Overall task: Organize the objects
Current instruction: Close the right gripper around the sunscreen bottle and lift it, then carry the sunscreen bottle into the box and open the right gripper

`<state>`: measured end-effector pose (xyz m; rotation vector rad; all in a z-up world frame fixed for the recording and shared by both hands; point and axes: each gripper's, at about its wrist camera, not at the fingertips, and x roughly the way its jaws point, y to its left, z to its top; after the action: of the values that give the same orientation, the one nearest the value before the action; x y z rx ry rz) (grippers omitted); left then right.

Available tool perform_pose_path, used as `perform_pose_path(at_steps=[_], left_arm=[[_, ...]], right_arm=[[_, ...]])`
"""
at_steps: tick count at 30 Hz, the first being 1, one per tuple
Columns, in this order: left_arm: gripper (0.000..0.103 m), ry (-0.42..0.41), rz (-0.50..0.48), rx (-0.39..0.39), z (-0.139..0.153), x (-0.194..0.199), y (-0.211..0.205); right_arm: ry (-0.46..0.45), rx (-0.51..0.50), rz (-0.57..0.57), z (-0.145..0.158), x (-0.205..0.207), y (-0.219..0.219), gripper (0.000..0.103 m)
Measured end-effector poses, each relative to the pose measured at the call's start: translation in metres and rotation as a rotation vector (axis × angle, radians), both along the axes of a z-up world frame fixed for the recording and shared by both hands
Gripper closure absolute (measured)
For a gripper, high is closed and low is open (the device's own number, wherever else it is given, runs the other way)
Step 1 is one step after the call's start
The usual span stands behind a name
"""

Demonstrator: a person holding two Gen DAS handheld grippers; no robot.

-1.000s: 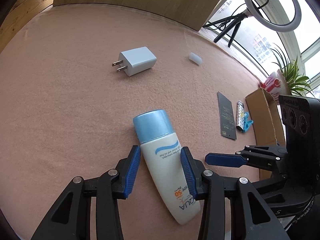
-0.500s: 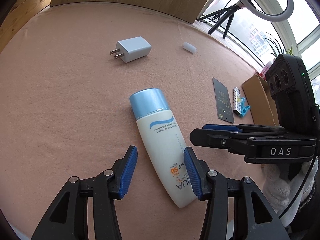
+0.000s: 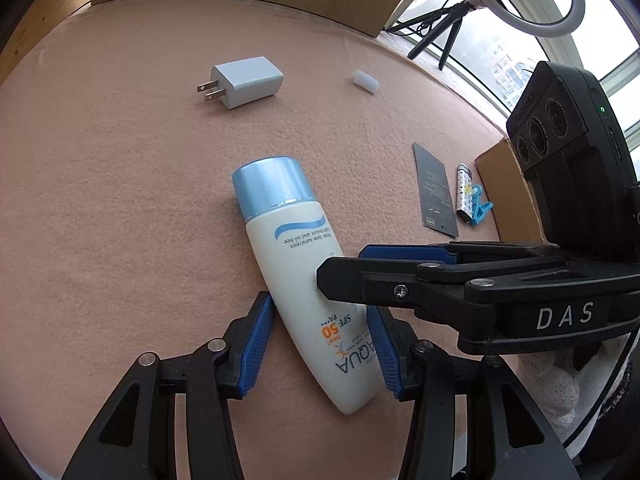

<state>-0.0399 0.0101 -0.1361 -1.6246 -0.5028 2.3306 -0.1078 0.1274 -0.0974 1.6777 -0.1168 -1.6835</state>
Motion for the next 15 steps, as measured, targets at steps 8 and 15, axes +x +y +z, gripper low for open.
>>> perform_pose_path(at_steps=[8, 15], left_arm=[[0.054, 0.013, -0.016, 0.022, 0.006, 0.000, 0.015], [0.055, 0.059, -0.057, 0.029, 0.026, -0.002, 0.039]], right_arm=[[0.021, 0.007, 0.018, 0.001, 0.008, 0.003, 0.062], [0.077, 0.000, -0.032, 0.023, 0.012, 0.026, 0.062]])
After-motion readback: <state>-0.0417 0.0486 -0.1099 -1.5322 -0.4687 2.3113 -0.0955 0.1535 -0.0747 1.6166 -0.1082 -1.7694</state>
